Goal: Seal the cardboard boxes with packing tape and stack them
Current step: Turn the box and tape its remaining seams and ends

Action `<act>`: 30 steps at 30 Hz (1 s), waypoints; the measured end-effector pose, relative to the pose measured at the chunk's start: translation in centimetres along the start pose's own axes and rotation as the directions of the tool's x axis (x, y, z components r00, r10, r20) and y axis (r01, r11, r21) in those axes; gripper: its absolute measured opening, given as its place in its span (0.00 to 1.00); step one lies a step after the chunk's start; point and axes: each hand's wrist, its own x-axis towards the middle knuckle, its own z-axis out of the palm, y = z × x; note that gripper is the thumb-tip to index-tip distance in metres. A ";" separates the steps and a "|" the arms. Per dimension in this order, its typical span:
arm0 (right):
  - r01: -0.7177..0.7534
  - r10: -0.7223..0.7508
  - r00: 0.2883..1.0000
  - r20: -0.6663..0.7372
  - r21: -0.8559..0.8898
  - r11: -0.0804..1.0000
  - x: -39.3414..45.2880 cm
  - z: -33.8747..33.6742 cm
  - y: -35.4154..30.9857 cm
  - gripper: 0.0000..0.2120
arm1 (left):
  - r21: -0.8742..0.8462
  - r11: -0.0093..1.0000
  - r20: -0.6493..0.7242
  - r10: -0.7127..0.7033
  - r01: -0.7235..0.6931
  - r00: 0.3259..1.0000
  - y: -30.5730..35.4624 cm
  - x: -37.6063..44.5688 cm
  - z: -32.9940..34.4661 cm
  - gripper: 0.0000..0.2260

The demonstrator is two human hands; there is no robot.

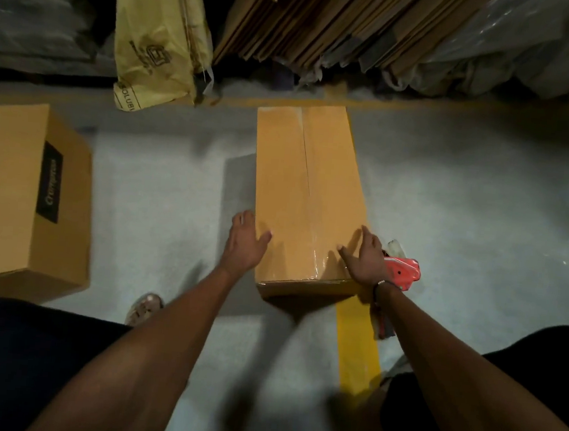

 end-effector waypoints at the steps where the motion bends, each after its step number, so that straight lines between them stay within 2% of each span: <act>1: -0.053 0.054 0.998 -0.019 0.058 0.997 0.7 0.4 -0.1 0.43 | -0.022 0.999 0.022 -0.042 0.043 0.999 0.3 1.5 -0.5 0.32; 4: -0.157 0.178 0.982 -0.059 0.262 0.952 2.9 0.8 -0.5 0.46 | -0.088 0.982 0.107 -0.155 0.164 0.982 0.8 6.2 -1.3 0.42; 6: -0.152 0.194 0.978 -0.080 0.364 0.919 4.9 0.5 -0.9 0.44 | -0.121 0.968 0.133 -0.203 0.219 0.970 0.9 9.0 -1.2 0.46; 8: -0.119 0.168 0.981 -0.095 0.383 0.916 7.1 0.1 -1.8 0.41 | -0.171 0.940 0.161 -0.268 0.294 0.950 0.7 11.1 -0.7 0.49; 11: -0.096 0.142 0.983 -0.115 0.334 0.937 10.3 -0.2 -3.1 0.38 | -0.212 0.916 0.234 -0.291 0.341 0.928 0.2 13.0 0.3 0.42; 14: -0.100 0.146 0.981 -0.127 0.309 0.946 12.2 -0.4 -3.6 0.37 | -0.164 0.943 0.177 -0.261 0.290 0.949 -0.5 13.6 1.3 0.35; 21: 0.006 -0.009 0.999 -0.047 -0.063 0.998 14.4 -0.3 -7.2 0.35 | -0.179 0.887 0.080 -0.419 0.426 0.905 -1.6 9.2 1.2 0.35; 24: 0.075 -0.073 0.997 0.019 -0.242 0.967 14.6 0.3 -9.3 0.36 | -0.174 0.878 0.135 -0.428 0.447 0.893 -1.3 5.4 0.6 0.26; 26: 0.103 -0.088 0.994 0.060 -0.324 0.940 14.4 0.7 -10.3 0.39 | -0.223 0.835 0.218 -0.460 0.503 0.860 -0.4 2.6 0.7 0.19; 30: 0.156 -0.097 0.984 0.147 -0.473 0.867 12.6 1.8 -10.8 0.45 | -0.357 0.721 0.340 -0.492 0.594 0.801 -0.7 -0.8 0.7 0.15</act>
